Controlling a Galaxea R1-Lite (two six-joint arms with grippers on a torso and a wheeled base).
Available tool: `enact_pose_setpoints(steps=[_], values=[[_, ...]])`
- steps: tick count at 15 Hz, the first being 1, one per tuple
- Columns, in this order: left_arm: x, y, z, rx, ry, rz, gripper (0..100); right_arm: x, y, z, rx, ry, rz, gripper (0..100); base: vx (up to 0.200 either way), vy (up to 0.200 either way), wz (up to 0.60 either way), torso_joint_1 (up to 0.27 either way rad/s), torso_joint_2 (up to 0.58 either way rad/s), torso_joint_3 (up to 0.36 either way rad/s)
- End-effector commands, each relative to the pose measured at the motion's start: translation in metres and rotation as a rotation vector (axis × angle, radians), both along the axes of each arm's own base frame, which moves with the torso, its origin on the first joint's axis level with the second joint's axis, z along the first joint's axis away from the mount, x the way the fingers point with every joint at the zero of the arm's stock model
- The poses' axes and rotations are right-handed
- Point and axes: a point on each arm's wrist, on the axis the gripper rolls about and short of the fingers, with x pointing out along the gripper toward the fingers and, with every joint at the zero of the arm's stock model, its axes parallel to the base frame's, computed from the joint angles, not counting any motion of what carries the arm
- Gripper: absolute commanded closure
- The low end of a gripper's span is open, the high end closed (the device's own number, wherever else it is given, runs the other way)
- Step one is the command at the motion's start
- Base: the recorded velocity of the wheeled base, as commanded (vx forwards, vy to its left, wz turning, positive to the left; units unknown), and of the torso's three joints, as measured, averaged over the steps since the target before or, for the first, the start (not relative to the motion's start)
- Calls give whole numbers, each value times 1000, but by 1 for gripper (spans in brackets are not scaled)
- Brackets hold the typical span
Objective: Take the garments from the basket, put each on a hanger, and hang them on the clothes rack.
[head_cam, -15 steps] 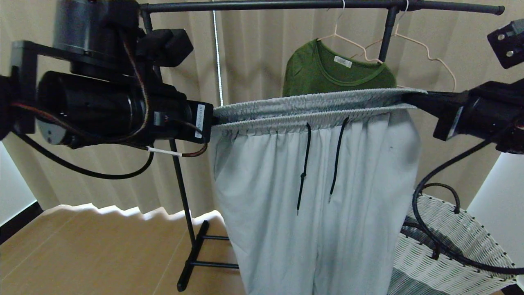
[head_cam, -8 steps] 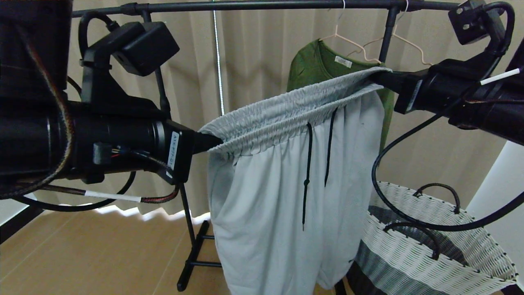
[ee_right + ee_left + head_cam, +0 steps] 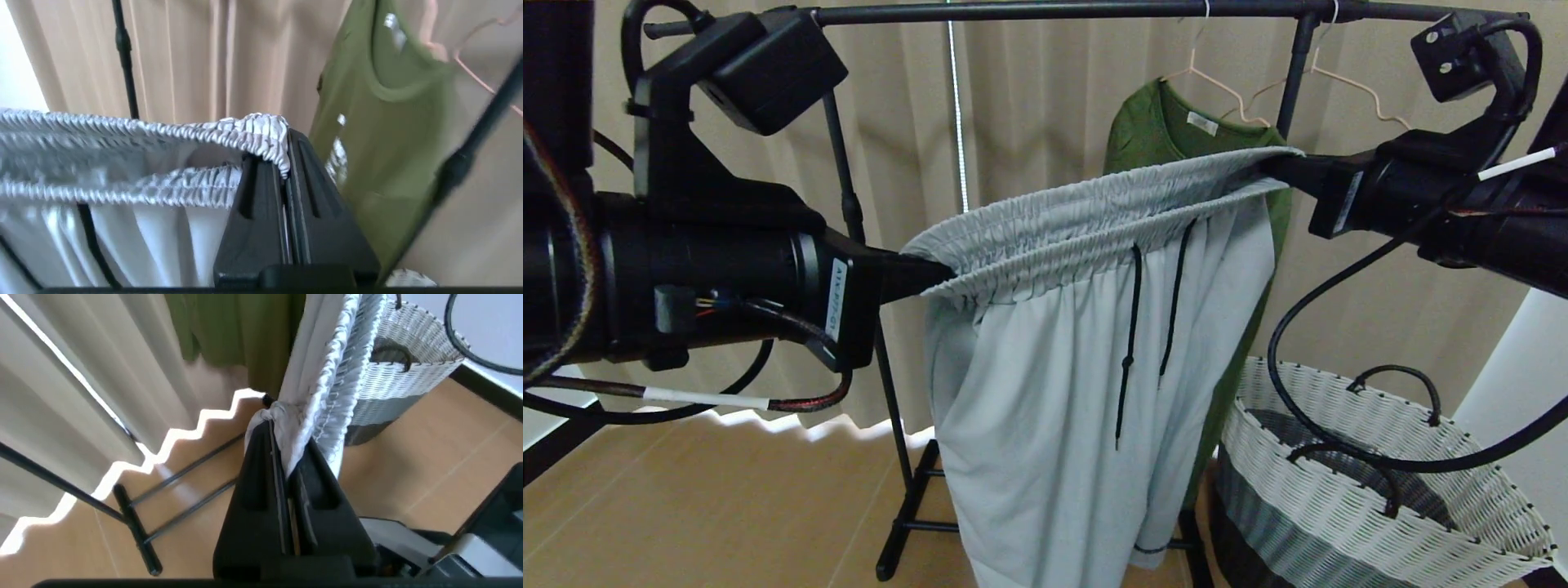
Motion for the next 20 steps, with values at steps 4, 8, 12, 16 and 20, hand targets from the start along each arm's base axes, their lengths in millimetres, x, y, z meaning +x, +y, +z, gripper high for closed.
enact_pose_setpoints(steps=[4,8,12,16,20], values=[[52,-18,8,-20,-75,67,100,-54,-27,23,-3,2,-36,100,0,0,0,0,0,0],[104,-45,7,-81,-147,255,100,-95,-31,3,-20,38,7,100,0,0,0,0,0,0],[117,-55,17,-174,-149,324,100,-115,-20,-8,-29,54,110,100,0,0,0,0,0,0],[103,-52,27,-184,-159,308,100,-105,-16,-6,-50,49,106,100,0,0,0,0,0,0],[65,-26,30,-137,-105,297,100,-72,-10,-4,-108,-8,63,100,0,0,0,0,0,0]])
